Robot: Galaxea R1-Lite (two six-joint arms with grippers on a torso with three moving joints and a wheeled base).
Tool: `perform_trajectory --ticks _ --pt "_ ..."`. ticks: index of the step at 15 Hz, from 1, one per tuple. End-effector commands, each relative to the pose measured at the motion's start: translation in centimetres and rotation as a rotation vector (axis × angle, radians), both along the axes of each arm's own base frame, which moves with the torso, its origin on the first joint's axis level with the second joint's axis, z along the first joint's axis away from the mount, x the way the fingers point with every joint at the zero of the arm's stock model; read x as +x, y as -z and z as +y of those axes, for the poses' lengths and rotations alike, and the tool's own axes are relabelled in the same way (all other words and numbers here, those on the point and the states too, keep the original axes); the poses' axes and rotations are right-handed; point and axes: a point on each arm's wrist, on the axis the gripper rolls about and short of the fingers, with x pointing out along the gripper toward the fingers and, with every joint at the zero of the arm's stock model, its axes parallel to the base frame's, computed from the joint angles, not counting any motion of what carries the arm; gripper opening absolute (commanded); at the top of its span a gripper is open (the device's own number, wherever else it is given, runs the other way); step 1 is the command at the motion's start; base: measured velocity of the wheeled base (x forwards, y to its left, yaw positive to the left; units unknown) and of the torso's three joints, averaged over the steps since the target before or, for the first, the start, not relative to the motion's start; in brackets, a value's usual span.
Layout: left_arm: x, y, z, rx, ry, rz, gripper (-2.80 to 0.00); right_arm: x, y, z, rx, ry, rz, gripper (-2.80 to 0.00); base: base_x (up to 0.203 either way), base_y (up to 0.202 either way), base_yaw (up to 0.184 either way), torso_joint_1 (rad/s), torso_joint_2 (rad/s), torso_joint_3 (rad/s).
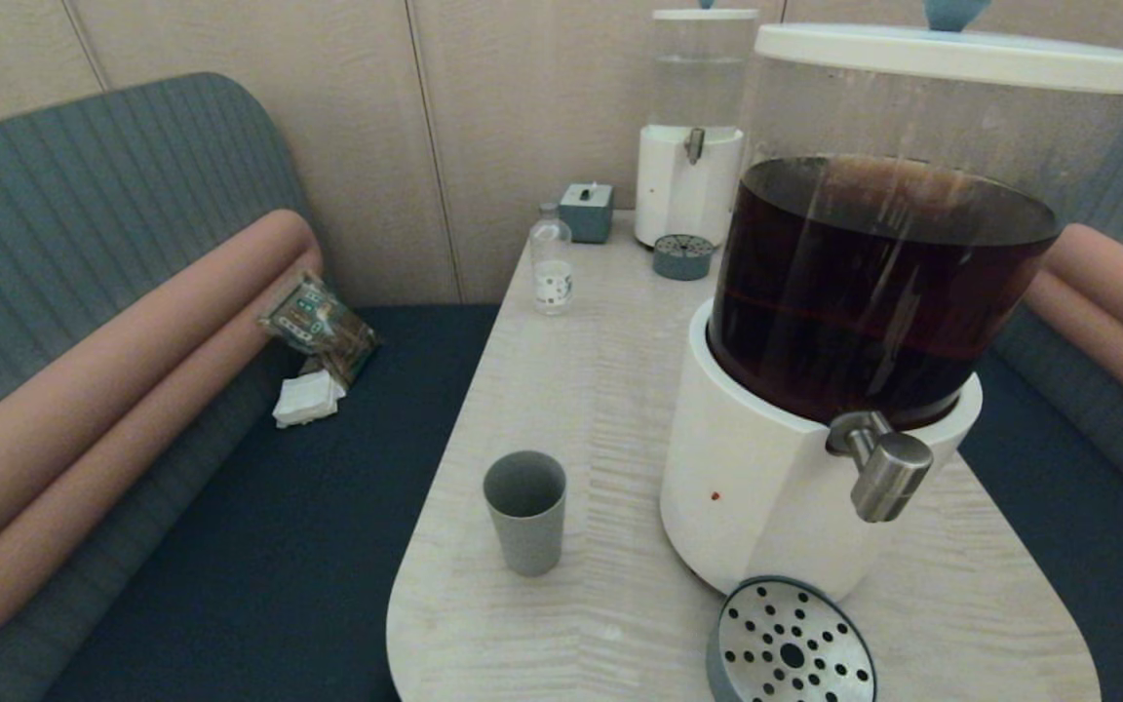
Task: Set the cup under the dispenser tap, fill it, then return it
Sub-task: Pick up the cup
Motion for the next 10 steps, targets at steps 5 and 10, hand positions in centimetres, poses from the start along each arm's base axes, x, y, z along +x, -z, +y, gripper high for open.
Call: perform_trajectory --ticks 5,10 --pt "9.4 -5.9 -0.4 0.003 0.13 0.18 -2.8 0.0 0.3 0.0 -0.001 0.0 0.005 -2.8 0.0 0.0 0.0 0.0 0.0 0.0" --pt "19.9 -3.7 -1.2 0.013 0.256 0.299 -2.8 0.0 0.3 0.0 -0.001 0.0 0.005 -2.8 0.0 0.0 0.0 0.0 0.0 0.0"
